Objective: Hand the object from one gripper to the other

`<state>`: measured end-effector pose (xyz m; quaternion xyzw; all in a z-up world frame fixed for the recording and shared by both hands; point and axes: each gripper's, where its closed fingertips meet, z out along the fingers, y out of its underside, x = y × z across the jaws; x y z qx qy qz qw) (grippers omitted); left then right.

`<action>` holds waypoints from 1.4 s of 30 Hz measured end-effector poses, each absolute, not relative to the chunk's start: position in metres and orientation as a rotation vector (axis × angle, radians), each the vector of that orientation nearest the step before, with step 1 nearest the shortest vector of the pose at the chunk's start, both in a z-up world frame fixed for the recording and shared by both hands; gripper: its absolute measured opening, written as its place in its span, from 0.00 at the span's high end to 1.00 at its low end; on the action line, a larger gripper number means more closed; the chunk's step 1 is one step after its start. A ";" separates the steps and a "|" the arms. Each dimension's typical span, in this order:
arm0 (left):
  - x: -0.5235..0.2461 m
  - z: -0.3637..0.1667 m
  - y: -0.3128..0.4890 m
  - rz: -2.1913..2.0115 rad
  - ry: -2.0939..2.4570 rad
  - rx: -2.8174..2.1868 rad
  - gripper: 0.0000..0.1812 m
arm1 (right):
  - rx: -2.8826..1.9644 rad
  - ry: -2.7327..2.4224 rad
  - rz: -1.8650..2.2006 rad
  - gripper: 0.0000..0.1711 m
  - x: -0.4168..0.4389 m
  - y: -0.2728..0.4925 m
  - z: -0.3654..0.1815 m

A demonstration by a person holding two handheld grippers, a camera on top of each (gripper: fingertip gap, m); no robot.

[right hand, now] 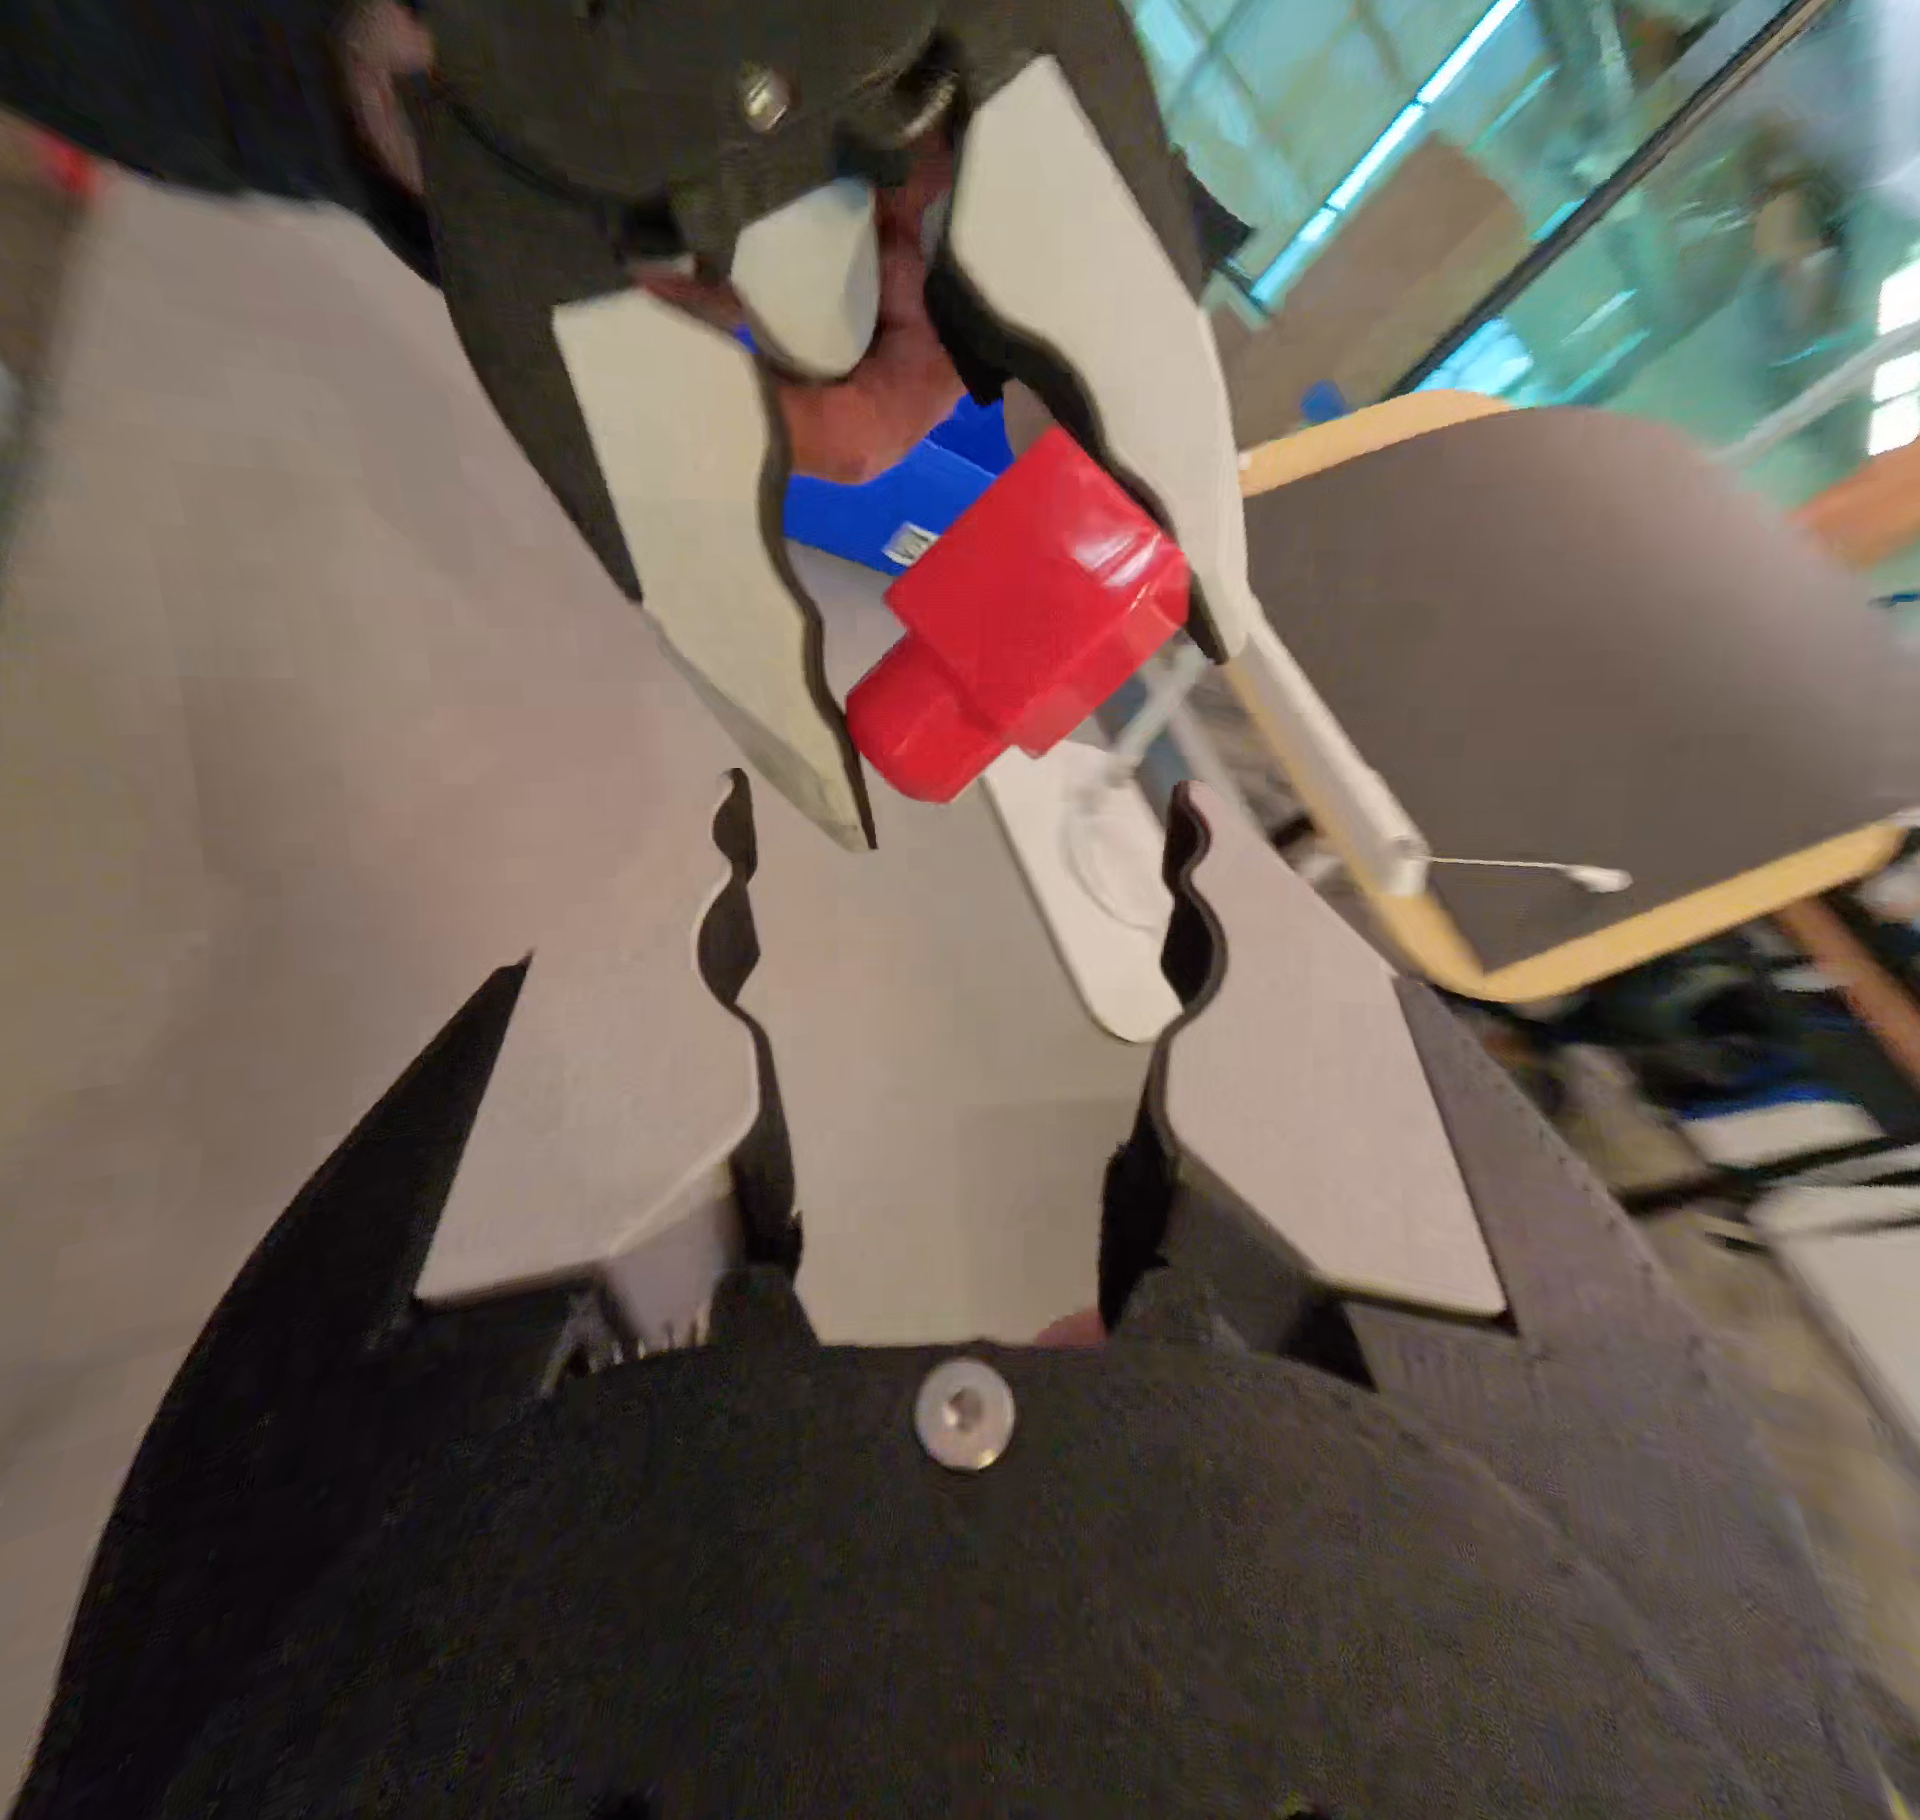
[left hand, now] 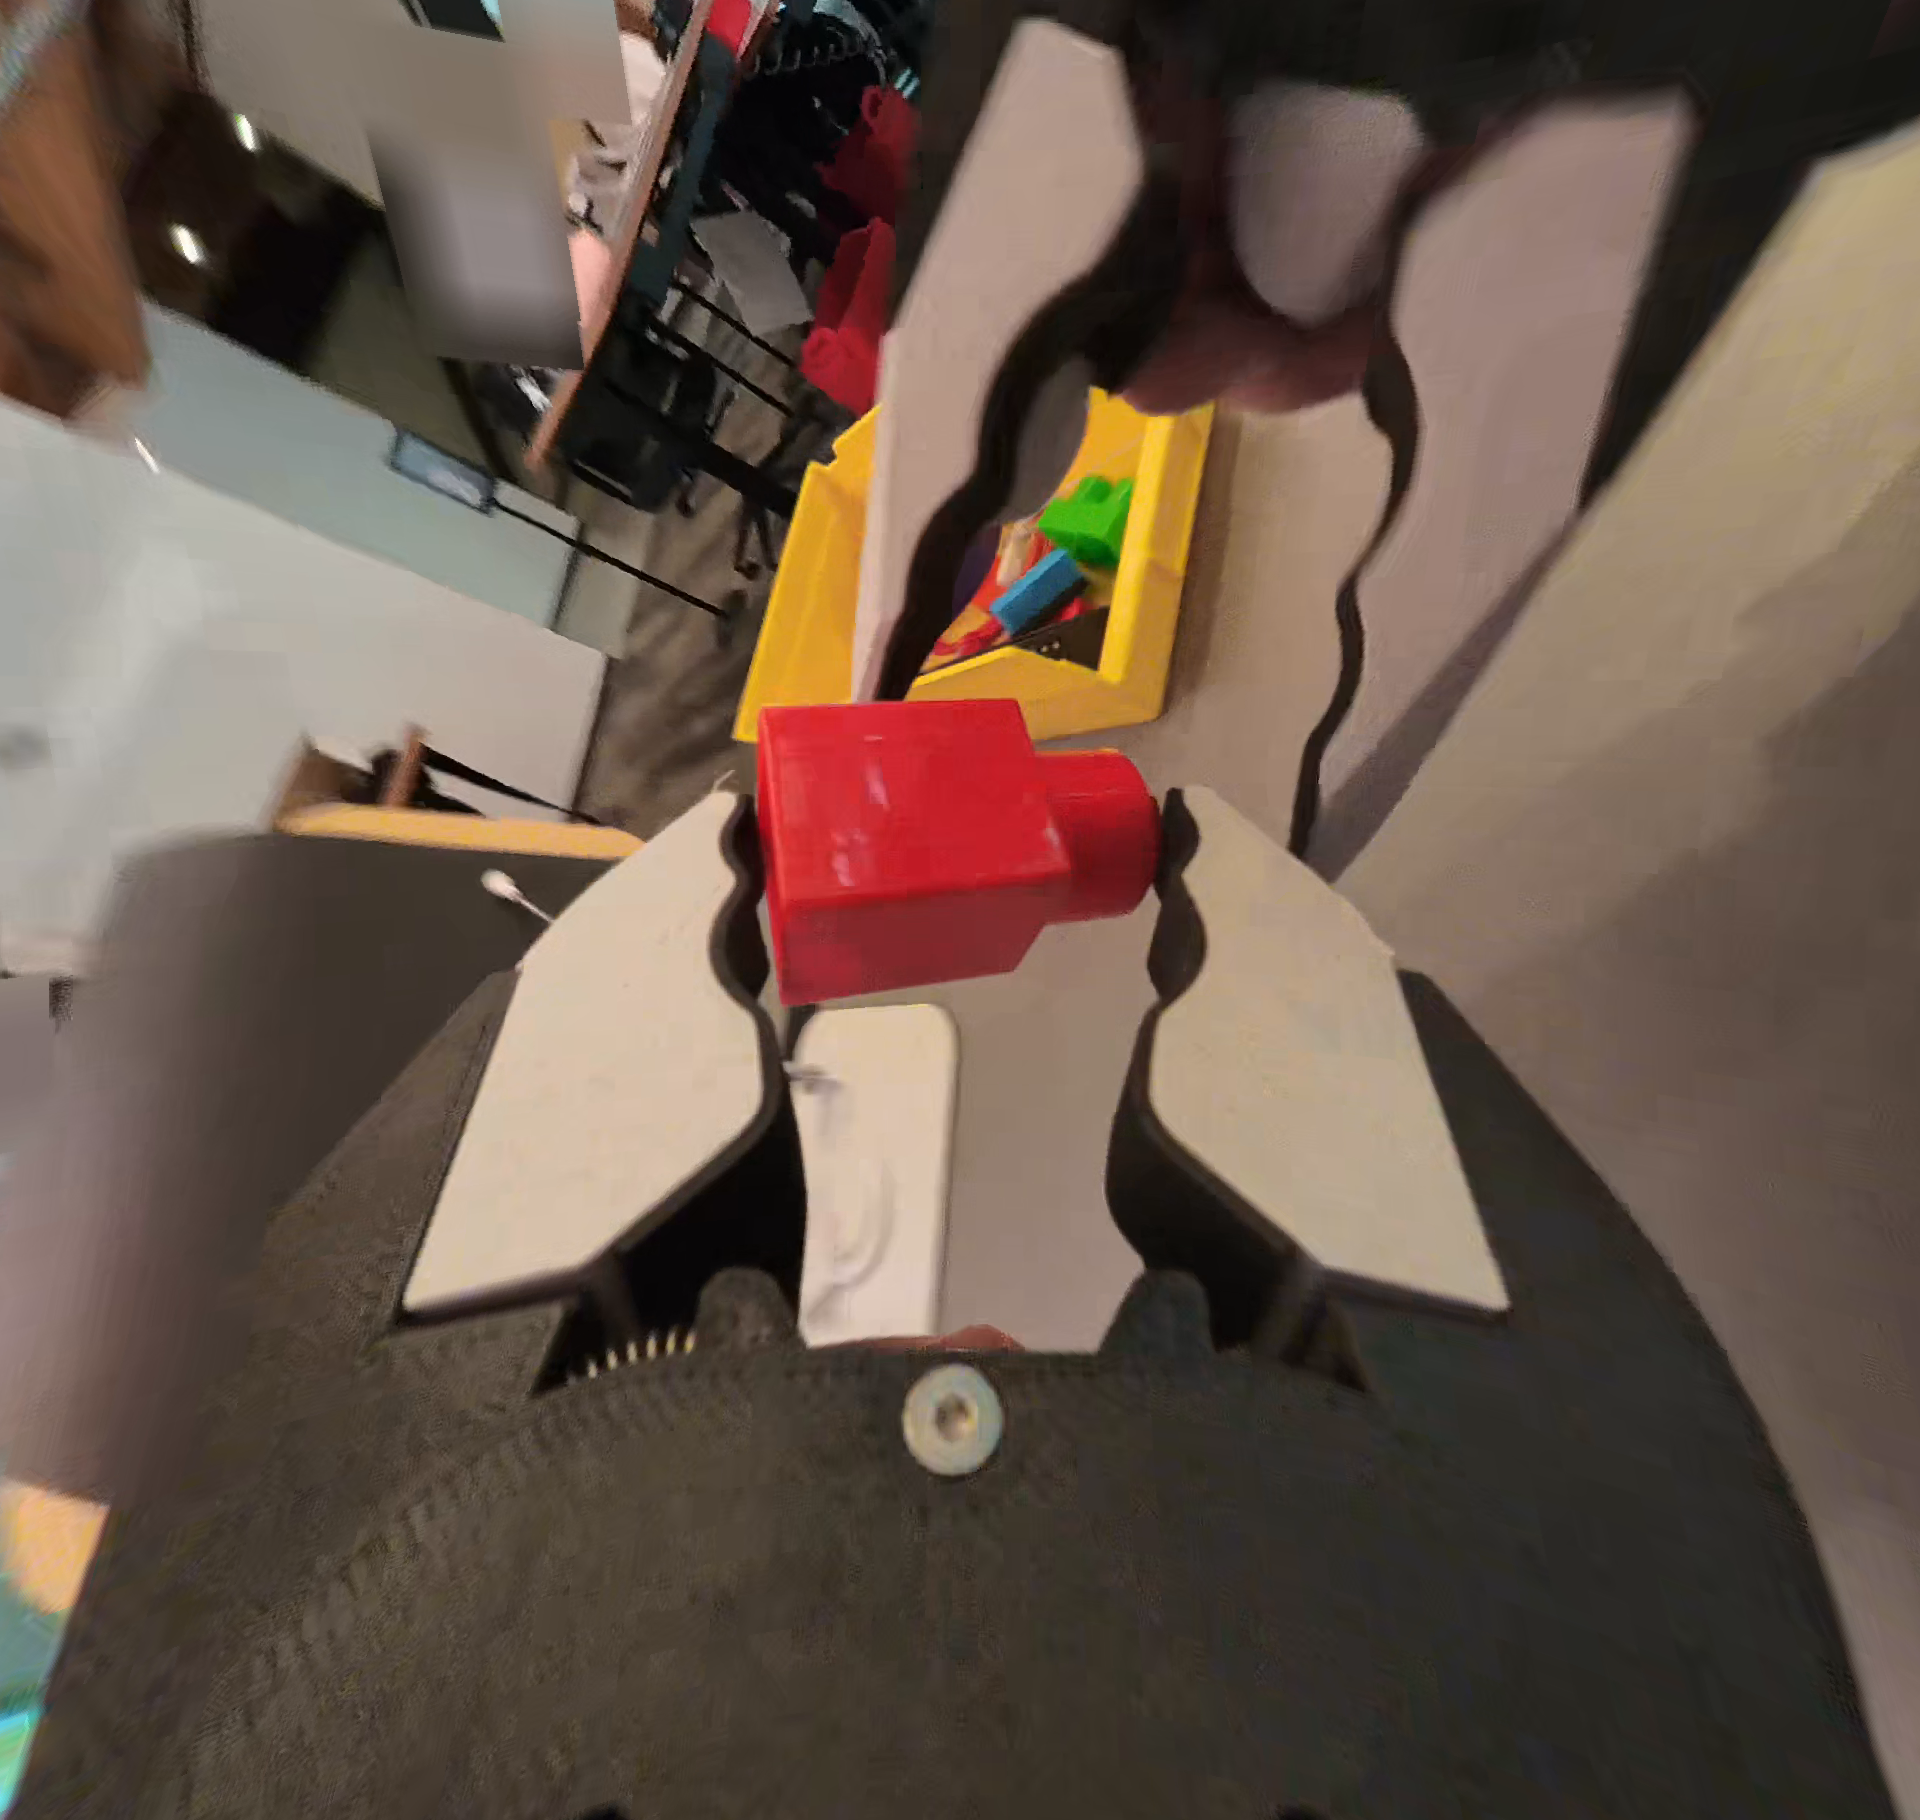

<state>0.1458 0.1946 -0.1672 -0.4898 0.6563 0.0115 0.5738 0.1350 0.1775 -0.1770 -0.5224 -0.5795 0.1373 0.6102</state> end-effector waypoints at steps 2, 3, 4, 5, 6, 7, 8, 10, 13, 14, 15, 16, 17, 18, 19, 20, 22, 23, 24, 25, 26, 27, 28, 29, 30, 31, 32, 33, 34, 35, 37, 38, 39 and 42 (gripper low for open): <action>0.148 -0.168 0.187 0.079 1.631 -1.044 0.60 | -1.220 -1.323 0.516 0.54 0.136 0.169 -0.169; 0.148 -0.166 0.187 0.124 1.654 -1.006 0.61 | -1.228 -1.314 0.593 0.53 0.137 0.166 -0.165; 0.149 -0.166 0.186 0.154 1.687 -0.969 0.60 | -1.237 -1.309 0.666 0.53 0.136 0.163 -0.161; 0.149 -0.167 0.183 0.168 1.722 -0.932 0.60 | -1.253 -1.306 0.745 0.53 0.135 0.161 -0.159; 0.150 -0.167 0.182 0.188 1.750 -0.900 0.60 | -1.269 -1.305 0.834 0.53 0.132 0.157 -0.157; 0.151 -0.167 0.180 0.206 1.774 -0.867 0.60 | -1.282 -1.314 0.926 0.54 0.128 0.153 -0.156; 0.153 -0.168 0.178 0.220 1.800 -0.835 0.60 | -1.294 -1.328 1.002 0.56 0.125 0.149 -0.157; 0.156 -0.170 0.172 0.240 1.854 -0.777 0.60 | -1.292 -1.345 1.122 0.58 0.120 0.144 -0.157; 0.160 -0.169 0.162 0.201 1.897 -0.732 0.60 | -1.231 -1.374 1.315 0.66 0.116 0.134 -0.152; 0.161 -0.168 0.160 0.196 1.904 -0.720 0.60 | -1.217 -1.395 1.356 0.67 0.114 0.131 -0.153; 0.161 -0.168 0.158 0.192 1.913 -0.710 0.60 | -1.202 -1.407 1.394 0.68 0.113 0.128 -0.152; 0.162 -0.168 0.157 0.191 1.918 -0.701 0.60 | -1.194 -1.411 1.429 0.68 0.112 0.126 -0.152; 0.162 -0.168 0.158 0.208 1.917 -0.701 0.60 | -1.197 -1.401 1.445 0.68 0.110 0.126 -0.151; 0.162 -0.169 0.161 0.238 1.916 -0.705 0.60 | -1.212 -1.380 1.437 0.68 0.107 0.129 -0.151; 0.162 -0.168 0.166 0.278 1.900 -0.716 0.60 | -1.247 -1.358 1.401 0.67 0.105 0.134 -0.154; 0.162 -0.168 0.170 0.312 1.881 -0.729 0.60 | -1.293 -1.331 1.349 0.69 0.102 0.141 -0.157; 0.159 -0.169 0.179 0.366 1.854 -0.769 0.61 | -1.376 -1.235 1.294 0.66 0.102 0.154 -0.160; 0.156 -0.167 0.186 0.404 1.829 -0.782 0.60 | -1.405 -1.189 1.259 0.64 0.103 0.160 -0.161; 0.153 -0.167 0.191 0.433 1.821 -0.799 0.60 | -1.420 -1.159 1.240 0.64 0.103 0.162 -0.161; 0.152 -0.169 0.192 0.437 1.828 -0.799 0.60 | -1.429 -1.138 1.243 0.66 0.102 0.163 -0.161; 0.153 -0.171 0.189 0.425 1.842 -0.786 0.60 | -1.426 -1.115 1.257 0.68 0.103 0.163 -0.158; 0.154 -0.172 0.188 0.426 1.848 -0.776 0.60 | -1.412 -1.090 1.271 0.71 0.104 0.164 -0.154; 0.155 -0.173 0.186 0.434 1.859 -0.768 0.60 | -1.409 -1.087 1.276 0.74 0.105 0.165 -0.152; 0.156 -0.174 0.186 0.447 1.860 -0.762 0.60 | -1.423 -1.098 1.262 0.75 0.104 0.166 -0.153; 0.156 -0.174 0.188 0.463 1.860 -0.763 0.60 | -1.428 -1.098 1.243 0.75 0.104 0.167 -0.153; 0.156 -0.173 0.189 0.469 1.853 -0.763 0.60 | -1.430 -1.097 1.228 0.76 0.104 0.168 -0.152; 0.156 -0.173 0.189 0.461 1.851 -0.769 0.60 | -1.432 -1.095 1.225 0.76 0.104 0.169 -0.152; 0.156 -0.173 0.189 0.453 1.850 -0.775 0.60 | -1.435 -1.089 1.222 0.76 0.104 0.170 -0.152; 0.156 -0.172 0.190 0.454 1.844 -0.781 0.60 | -1.435 -1.082 1.215 0.77 0.105 0.171 -0.151; 0.157 -0.172 0.191 0.456 1.834 -0.785 0.60 | -1.432 -1.071 1.211 0.77 0.105 0.172 -0.151; 0.157 -0.172 0.193 0.445 1.819 -0.809 0.61 | -1.429 -1.022 1.207 0.77 0.107 0.177 -0.149; 0.157 -0.171 0.195 0.445 1.799 -0.828 0.61 | -1.428 -0.986 1.197 0.77 0.110 0.182 -0.148; 0.157 -0.169 0.197 0.443 1.782 -0.838 0.61 | -1.427 -0.942 1.176 0.77 0.113 0.188 -0.146; 0.155 -0.169 0.200 0.420 1.712 -0.892 0.53 | -1.422 -0.835 1.089 0.77 0.126 0.201 -0.142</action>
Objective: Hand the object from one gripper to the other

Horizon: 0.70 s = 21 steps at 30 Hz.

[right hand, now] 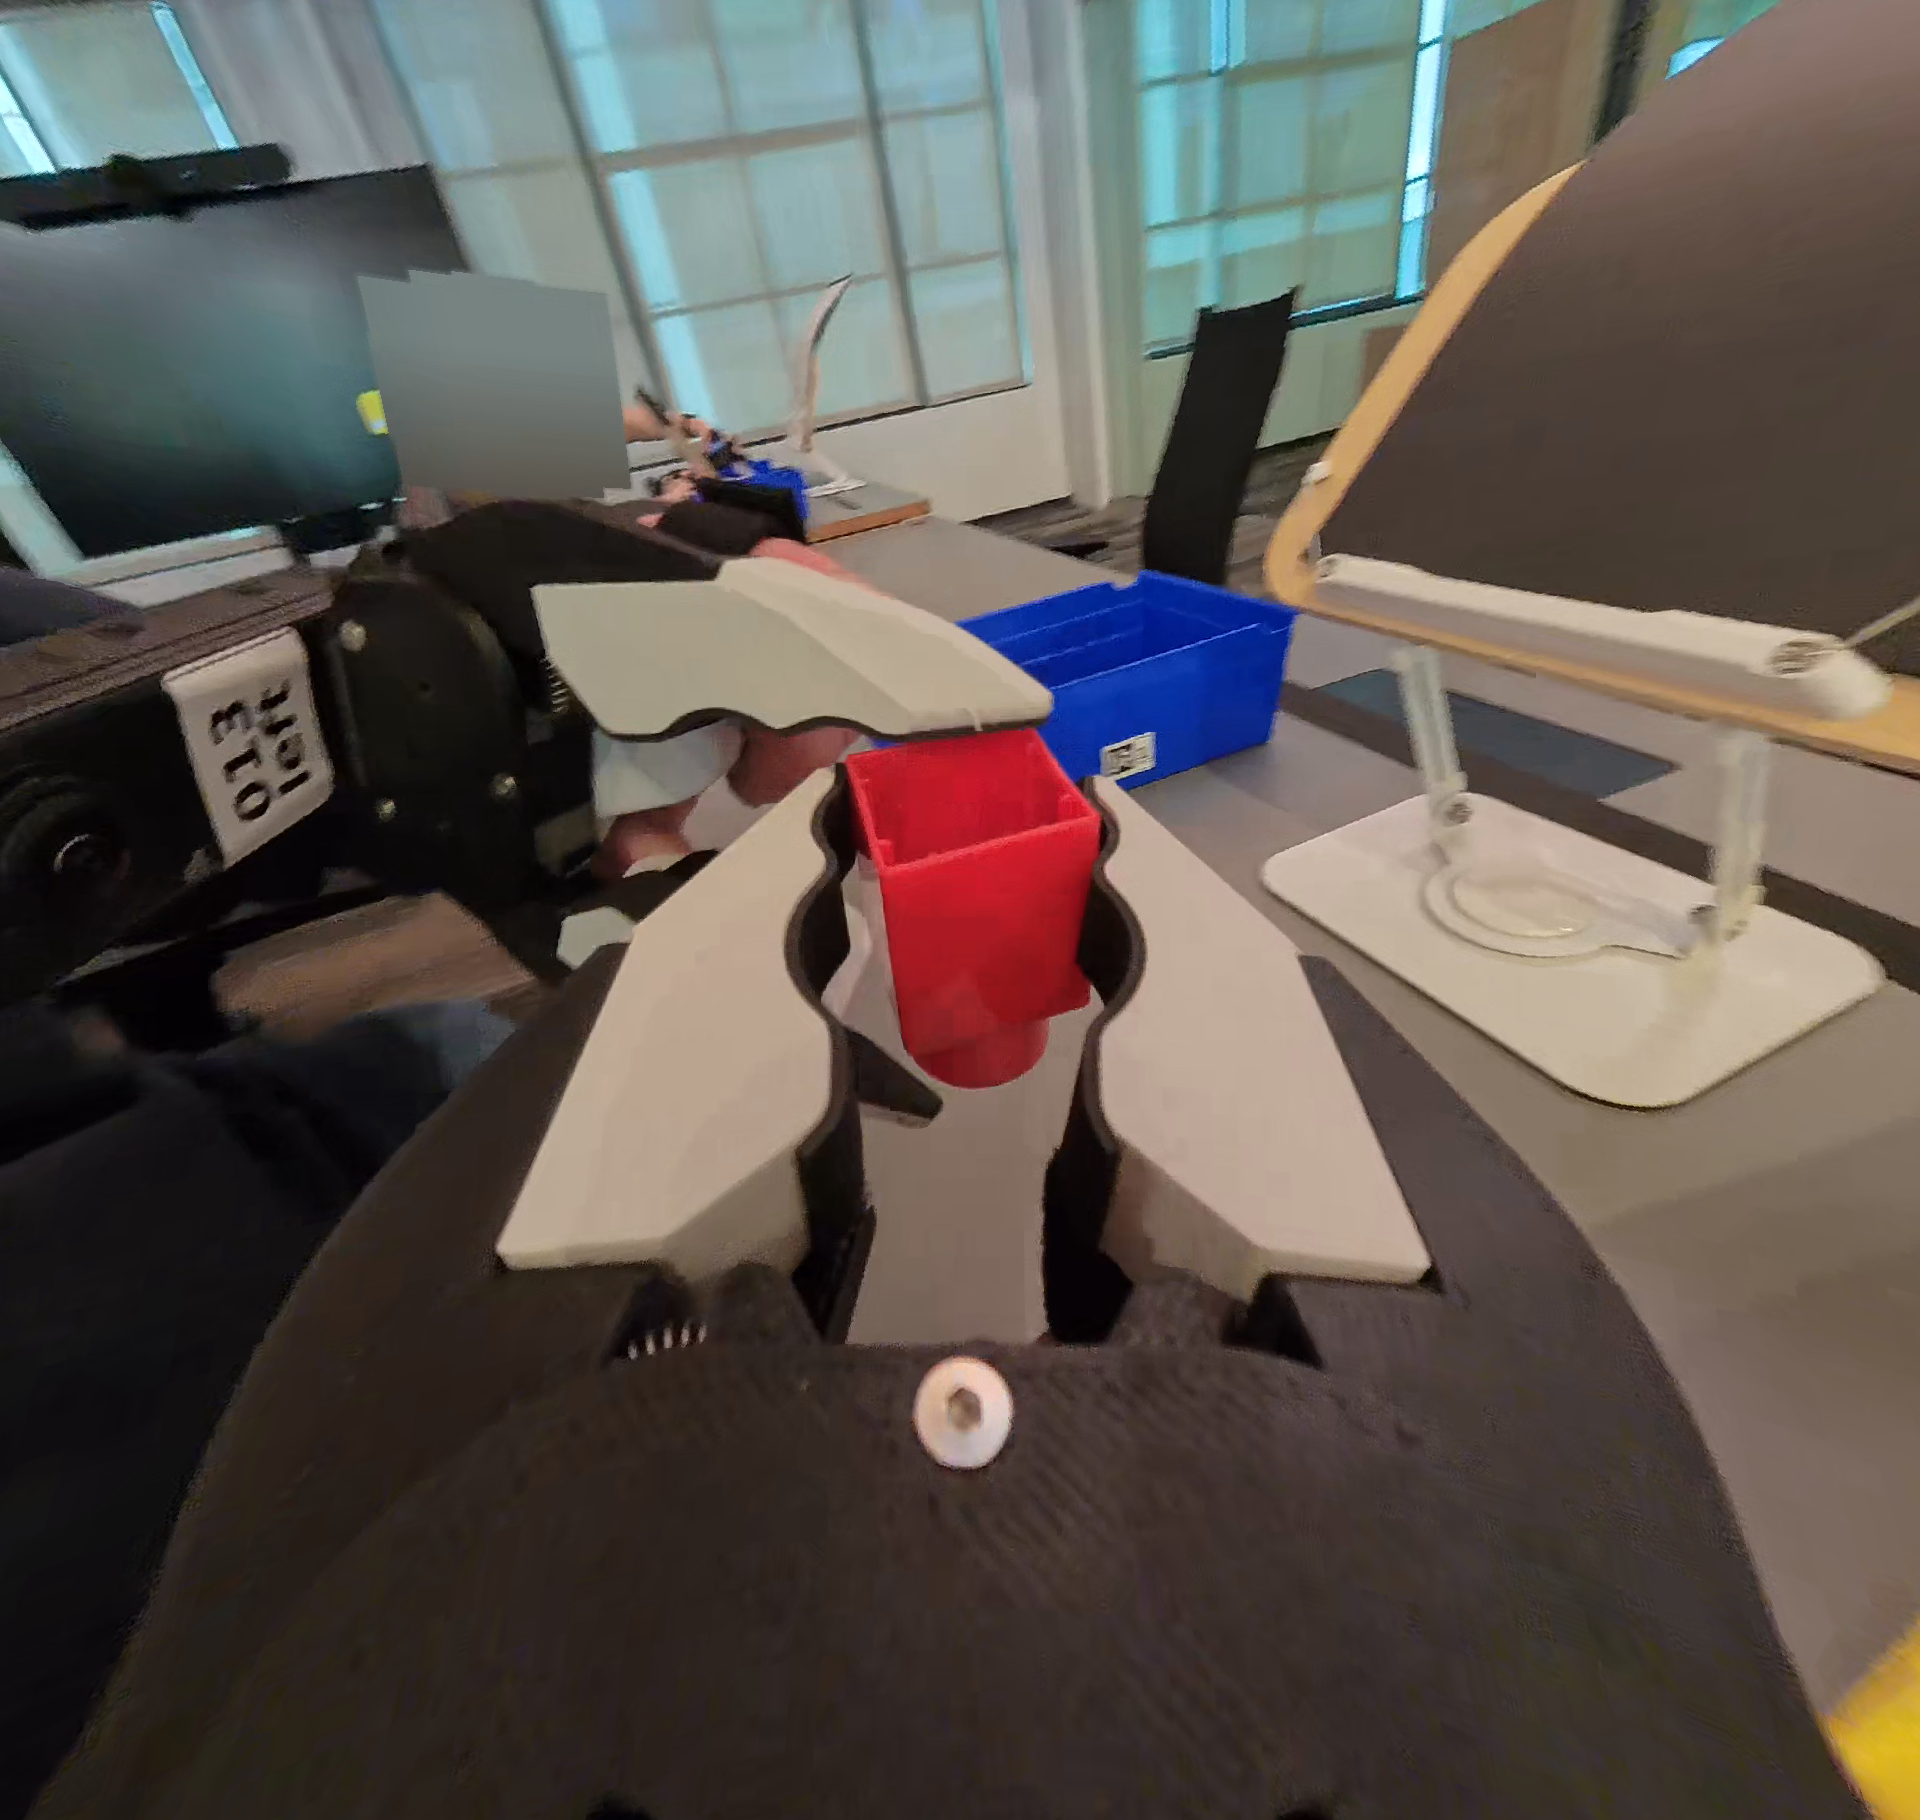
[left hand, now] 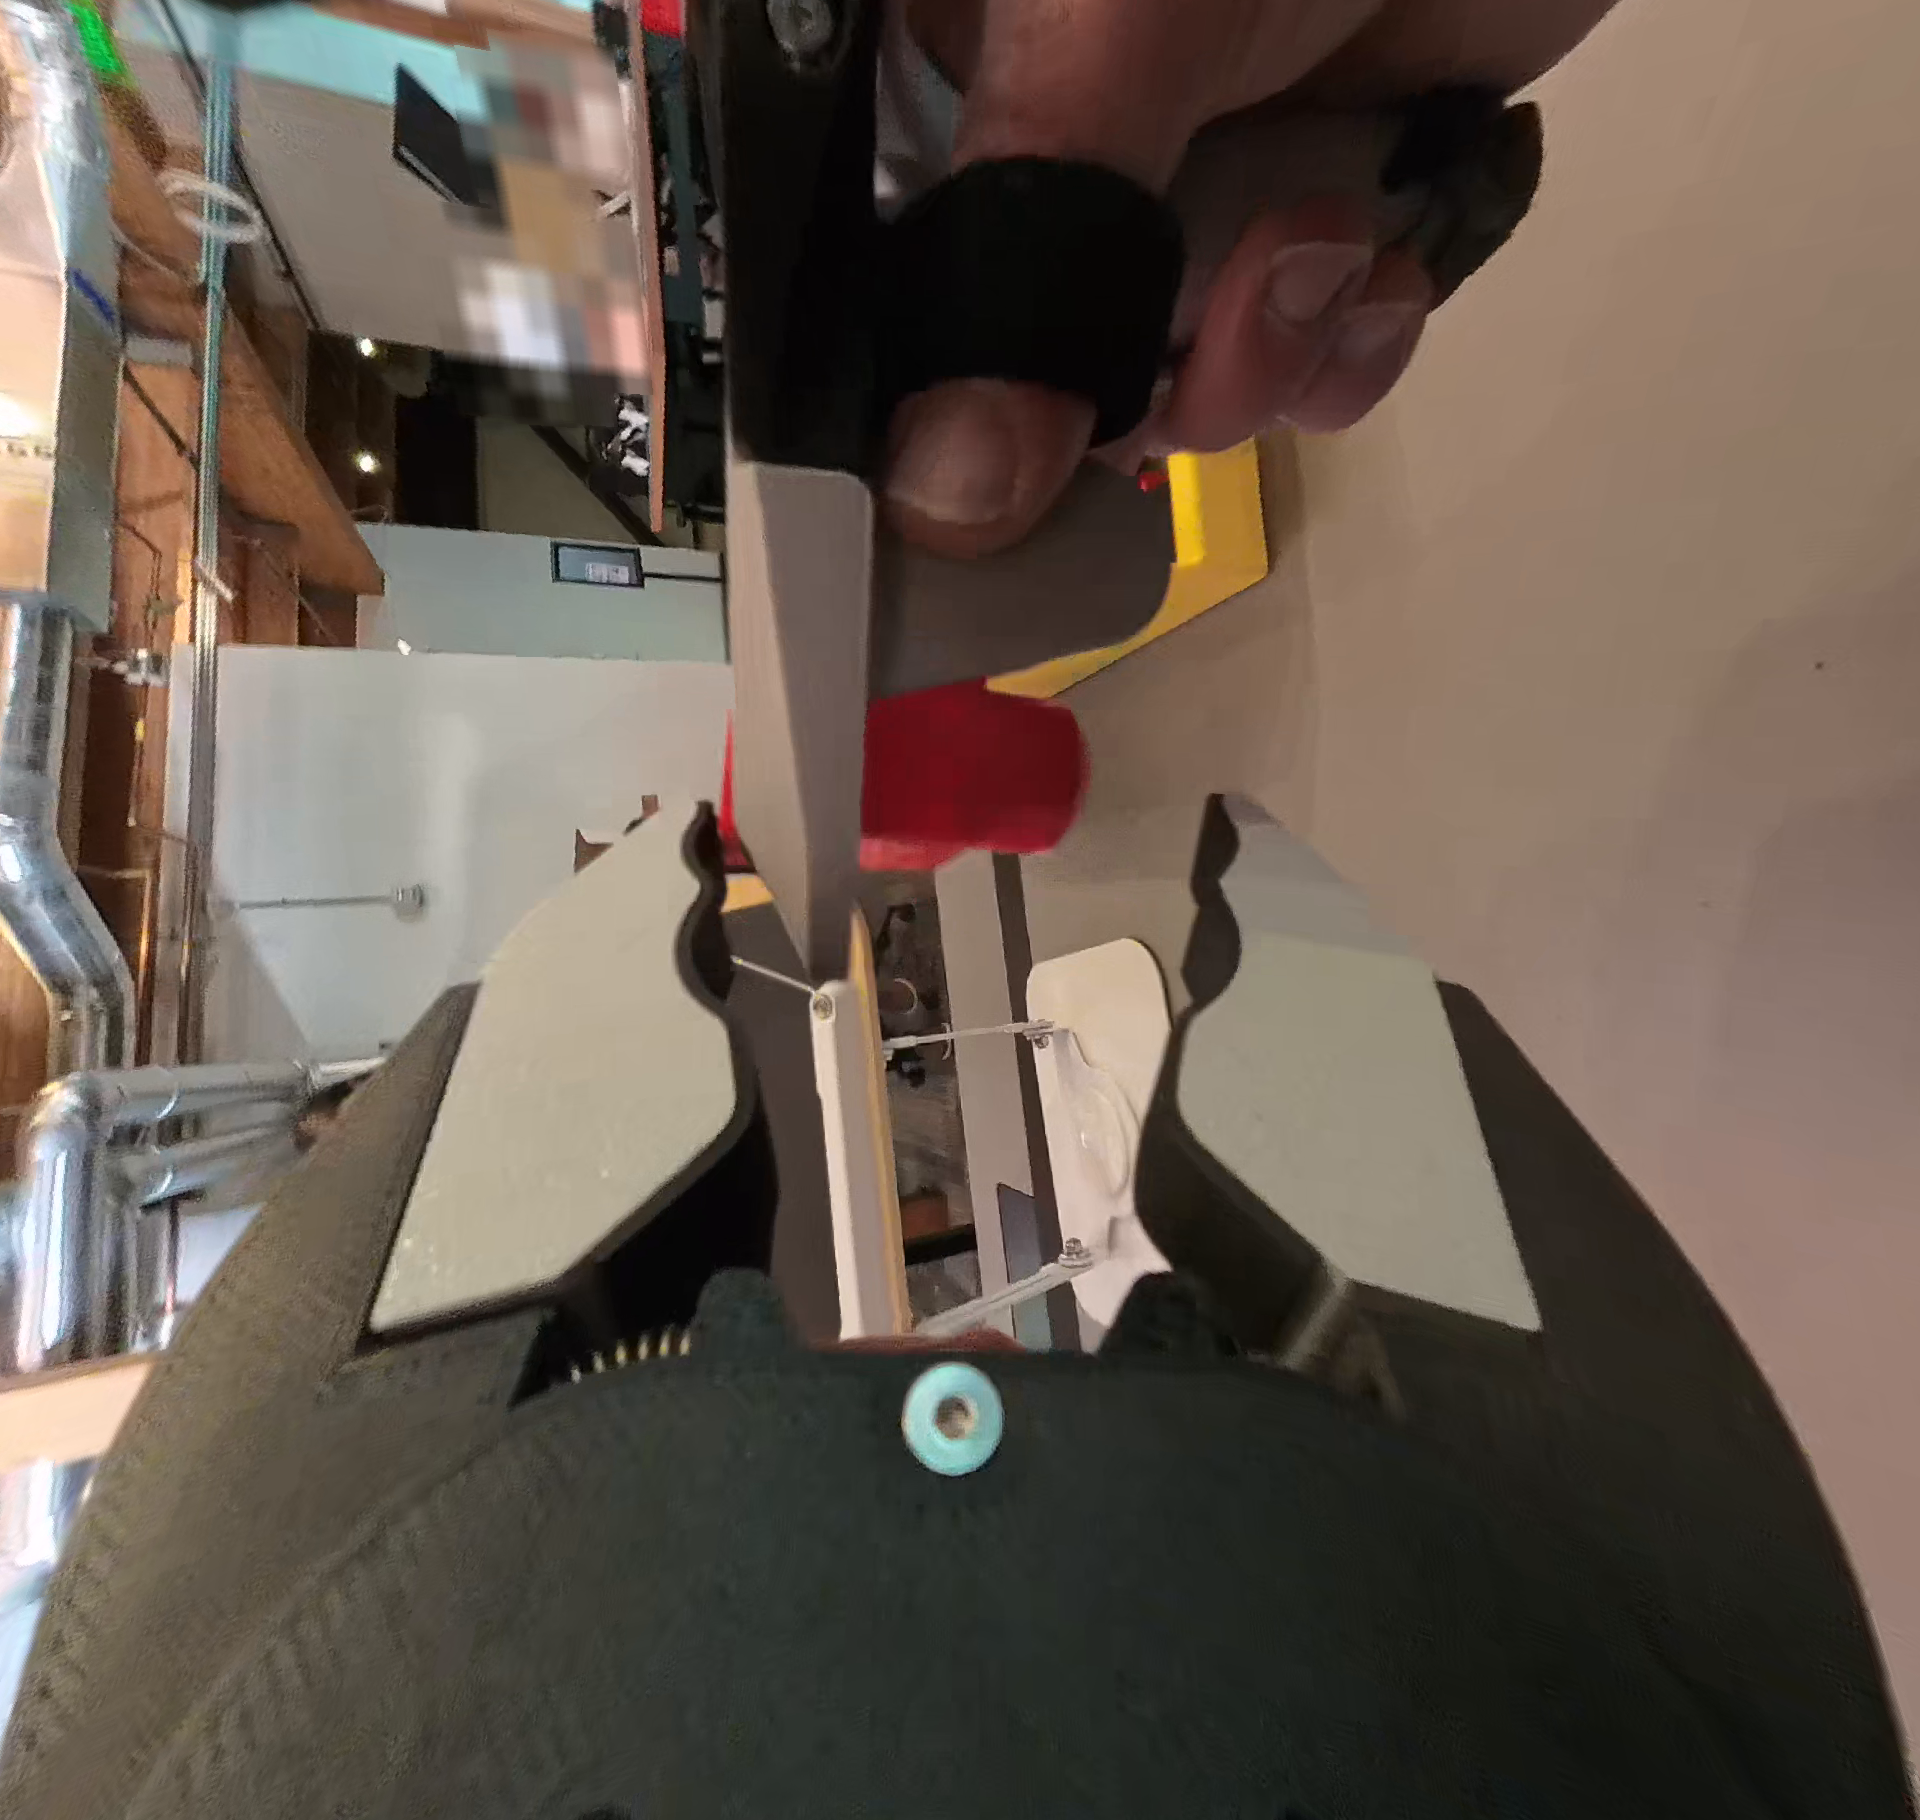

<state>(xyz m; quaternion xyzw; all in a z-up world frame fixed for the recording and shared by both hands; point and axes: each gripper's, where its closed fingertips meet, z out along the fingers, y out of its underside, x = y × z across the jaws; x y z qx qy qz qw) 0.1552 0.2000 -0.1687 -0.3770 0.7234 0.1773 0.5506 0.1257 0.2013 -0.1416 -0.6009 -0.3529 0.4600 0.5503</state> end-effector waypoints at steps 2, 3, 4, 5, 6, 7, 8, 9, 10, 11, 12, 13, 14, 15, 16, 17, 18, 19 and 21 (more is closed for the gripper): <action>0.154 -0.168 0.201 0.470 1.661 -0.876 0.52 | -1.426 -0.793 1.020 0.77 0.131 0.208 -0.142; 0.155 -0.168 0.201 0.487 1.635 -0.866 0.51 | -1.429 -0.773 1.000 0.77 0.132 0.210 -0.142; 0.155 -0.168 0.200 0.502 1.612 -0.863 0.51 | -1.436 -0.762 0.971 0.77 0.133 0.211 -0.144; 0.156 -0.166 0.201 0.523 1.582 -0.864 0.50 | -1.440 -0.755 0.929 0.77 0.133 0.213 -0.146; 0.156 -0.163 0.202 0.537 1.553 -0.864 0.50 | -1.440 -0.752 0.890 0.77 0.133 0.213 -0.147; 0.157 -0.162 0.202 0.538 1.534 -0.869 0.49 | -1.434 -0.753 0.871 0.77 0.131 0.212 -0.148; 0.158 -0.162 0.202 0.547 1.518 -0.877 0.49 | -1.430 -0.751 0.860 0.77 0.129 0.210 -0.148; 0.159 -0.162 0.204 0.573 1.506 -0.877 0.48 | -1.434 -0.749 0.850 0.77 0.127 0.209 -0.149; 0.159 -0.163 0.207 0.606 1.495 -0.872 0.47 | -1.446 -0.748 0.849 0.77 0.125 0.208 -0.151; 0.159 -0.163 0.208 0.633 1.486 -0.865 0.47 | -1.461 -0.743 0.855 0.77 0.123 0.208 -0.152; 0.159 -0.164 0.209 0.653 1.484 -0.858 0.49 | -1.472 -0.735 0.864 0.77 0.122 0.208 -0.154; 0.161 -0.166 0.210 0.672 1.488 -0.848 0.50 | -1.482 -0.733 0.876 0.77 0.120 0.208 -0.155; 0.162 -0.168 0.210 0.697 1.484 -0.841 0.52 | -1.490 -0.737 0.884 0.77 0.118 0.206 -0.156; 0.162 -0.170 0.211 0.716 1.479 -0.839 0.56 | -1.499 -0.743 0.881 0.77 0.116 0.205 -0.157; 0.163 -0.171 0.212 0.722 1.471 -0.840 0.58 | -1.510 -0.746 0.871 0.77 0.115 0.206 -0.159; 0.164 -0.171 0.212 0.719 1.466 -0.842 0.60 | -1.517 -0.744 0.867 0.77 0.115 0.206 -0.160; 0.164 -0.172 0.213 0.717 1.463 -0.851 0.60 | -1.524 -0.743 0.866 0.77 0.116 0.206 -0.161; 0.165 -0.173 0.213 0.716 1.460 -0.859 0.60 | -1.533 -0.743 0.868 0.77 0.116 0.207 -0.162; 0.165 -0.175 0.214 0.725 1.458 -0.861 0.60 | -1.539 -0.747 0.879 0.77 0.116 0.207 -0.164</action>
